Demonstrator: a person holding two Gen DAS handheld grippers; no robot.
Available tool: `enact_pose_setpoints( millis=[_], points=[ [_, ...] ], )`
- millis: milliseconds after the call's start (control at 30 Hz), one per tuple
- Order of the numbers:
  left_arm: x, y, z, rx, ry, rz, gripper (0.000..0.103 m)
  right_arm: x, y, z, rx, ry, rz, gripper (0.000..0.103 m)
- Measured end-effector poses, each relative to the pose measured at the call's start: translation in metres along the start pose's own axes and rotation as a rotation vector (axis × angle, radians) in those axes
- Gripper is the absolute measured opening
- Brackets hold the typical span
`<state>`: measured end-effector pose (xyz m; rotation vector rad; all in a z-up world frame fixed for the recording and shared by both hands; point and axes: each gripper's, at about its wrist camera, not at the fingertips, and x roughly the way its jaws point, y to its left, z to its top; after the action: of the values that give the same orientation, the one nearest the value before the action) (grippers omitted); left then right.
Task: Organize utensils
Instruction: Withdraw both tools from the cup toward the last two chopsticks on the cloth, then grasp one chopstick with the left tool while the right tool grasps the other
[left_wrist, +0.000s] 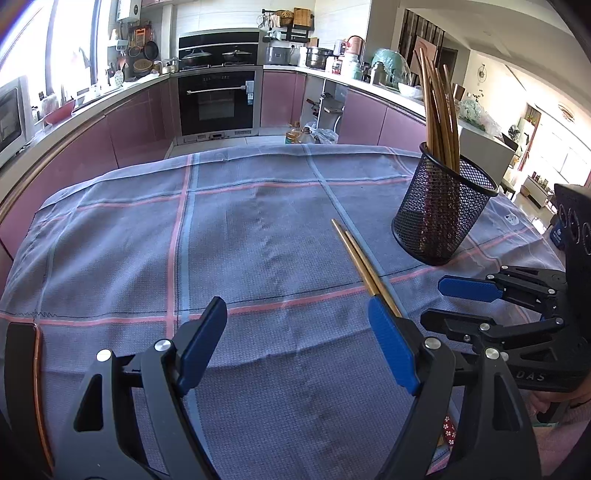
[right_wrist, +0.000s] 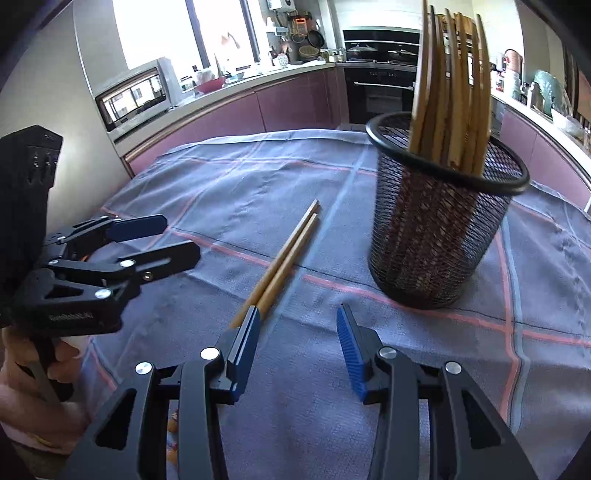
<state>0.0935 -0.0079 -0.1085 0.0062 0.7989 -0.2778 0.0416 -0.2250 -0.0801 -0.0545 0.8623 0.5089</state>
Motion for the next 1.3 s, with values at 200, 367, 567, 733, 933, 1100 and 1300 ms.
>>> enact_pose_setpoints(
  millis=[200, 367, 567, 733, 933, 1100, 1300],
  points=[
    [0.000, 0.000, -0.001, 0.000, 0.001, -0.003, 0.078, 0.010, 0.012, 0.004, -0.040, 0.023, 0.002, 0.041],
    [0.001, 0.000, -0.002, 0.000, 0.000, -0.005, 0.078, 0.010, 0.010, 0.002, -0.037, 0.034, -0.036, 0.042],
    [0.002, -0.004, -0.003, 0.008, 0.004, -0.017, 0.078, 0.007, -0.002, -0.001, -0.004, 0.039, -0.029, 0.041],
    [0.003, -0.010, -0.002, 0.025, 0.007, -0.028, 0.078, 0.009, -0.007, -0.001, 0.002, 0.039, -0.029, 0.041],
    [0.005, -0.018, -0.001, 0.046, 0.014, -0.041, 0.074, 0.011, -0.008, 0.003, -0.003, 0.039, -0.034, 0.039],
    [0.010, -0.028, 0.002, 0.075, 0.033, -0.075, 0.067, 0.012, -0.011, 0.004, 0.000, 0.037, -0.030, 0.031],
    [0.026, -0.039, 0.005, 0.101, 0.094, -0.134, 0.050, 0.011, -0.019, 0.003, 0.012, 0.038, -0.009, 0.024]
  ],
)
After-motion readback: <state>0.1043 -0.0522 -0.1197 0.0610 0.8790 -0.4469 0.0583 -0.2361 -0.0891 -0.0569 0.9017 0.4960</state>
